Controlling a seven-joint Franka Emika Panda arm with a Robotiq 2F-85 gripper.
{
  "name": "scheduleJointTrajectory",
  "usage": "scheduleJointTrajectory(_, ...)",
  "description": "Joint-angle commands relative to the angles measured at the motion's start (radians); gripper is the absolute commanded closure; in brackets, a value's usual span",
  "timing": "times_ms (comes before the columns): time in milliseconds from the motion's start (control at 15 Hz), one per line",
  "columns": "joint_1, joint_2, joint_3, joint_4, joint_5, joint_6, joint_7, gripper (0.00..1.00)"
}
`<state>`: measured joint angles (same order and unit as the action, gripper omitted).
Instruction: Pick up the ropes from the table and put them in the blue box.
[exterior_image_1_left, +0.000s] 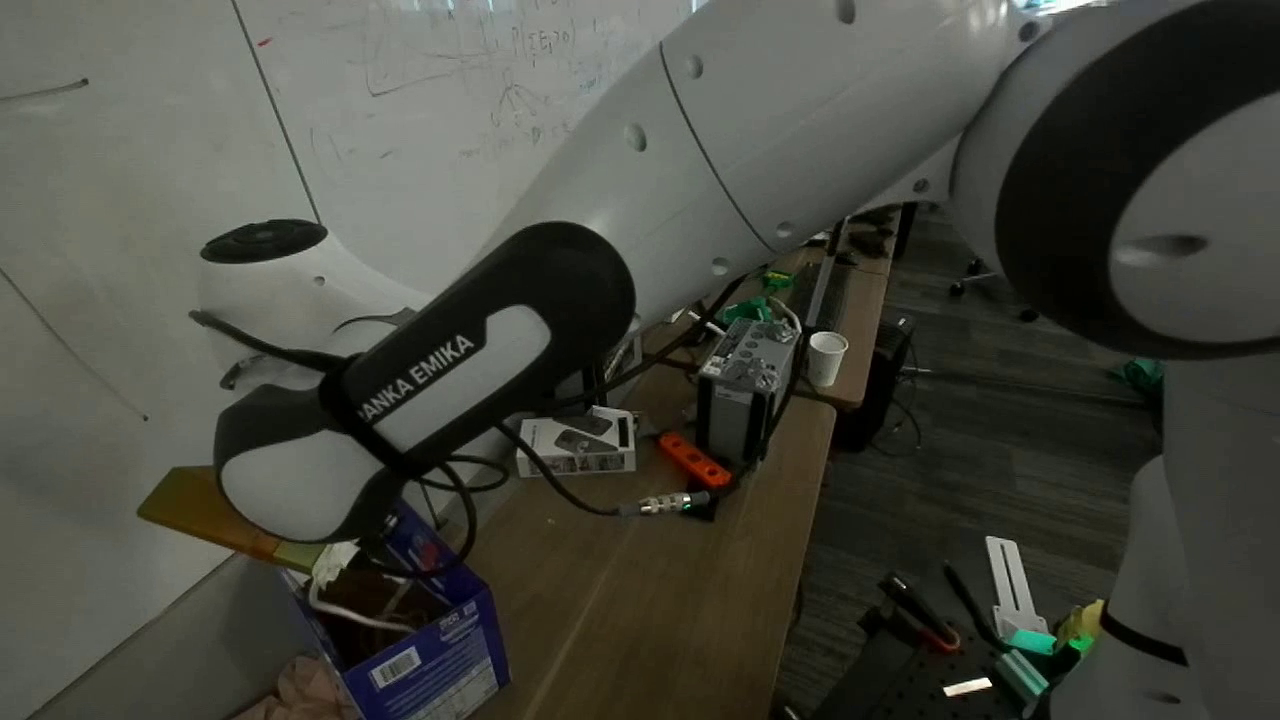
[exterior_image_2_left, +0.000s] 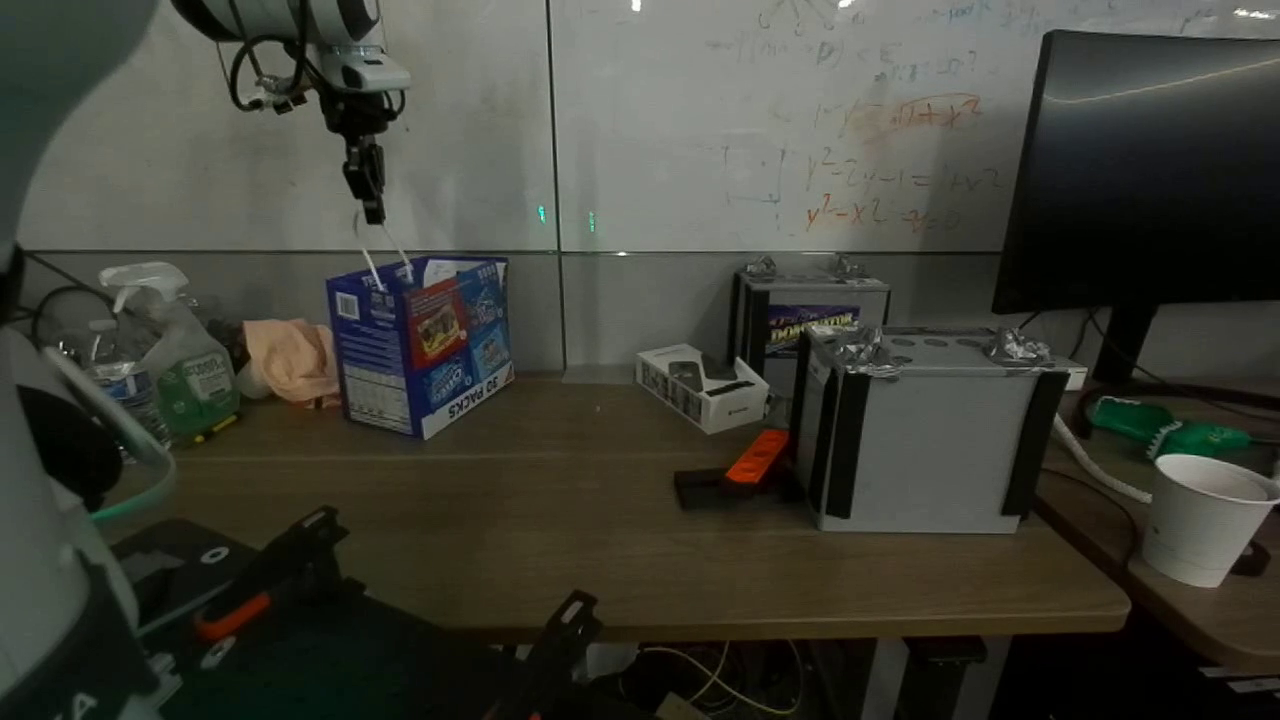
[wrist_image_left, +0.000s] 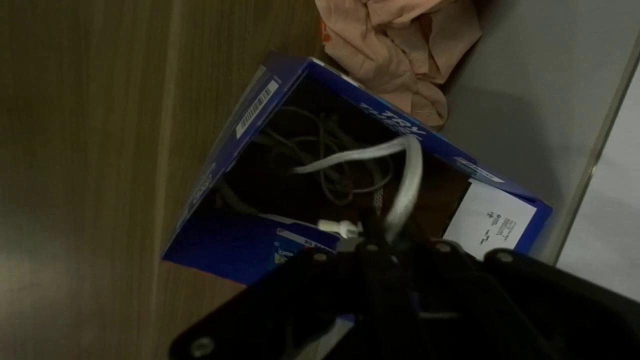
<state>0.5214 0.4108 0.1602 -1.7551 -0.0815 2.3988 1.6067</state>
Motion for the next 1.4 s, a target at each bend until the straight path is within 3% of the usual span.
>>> scheduleJointTrajectory(0, -0.03, 0.034, 0.017, 0.057, 0.009, -0.057, -0.056, 0.53)
scheduleJointTrajectory(200, -0.068, 0.022, 0.042, 0.042, 0.023, -0.152, -0.229, 0.29)
scheduleJointTrajectory(467, -0.122, -0.123, 0.07, -0.103, 0.063, -0.287, -0.46, 0.01)
scheduleJointTrajectory(733, -0.16, -0.304, 0.091, -0.237, 0.105, -0.465, -0.692, 0.0)
scheduleJointTrajectory(1000, -0.172, -0.504, 0.102, -0.369, 0.075, -0.66, -0.891, 0.01)
scheduleJointTrajectory(1333, -0.176, -0.782, 0.126, -0.579, 0.008, -0.762, -1.08, 0.0)
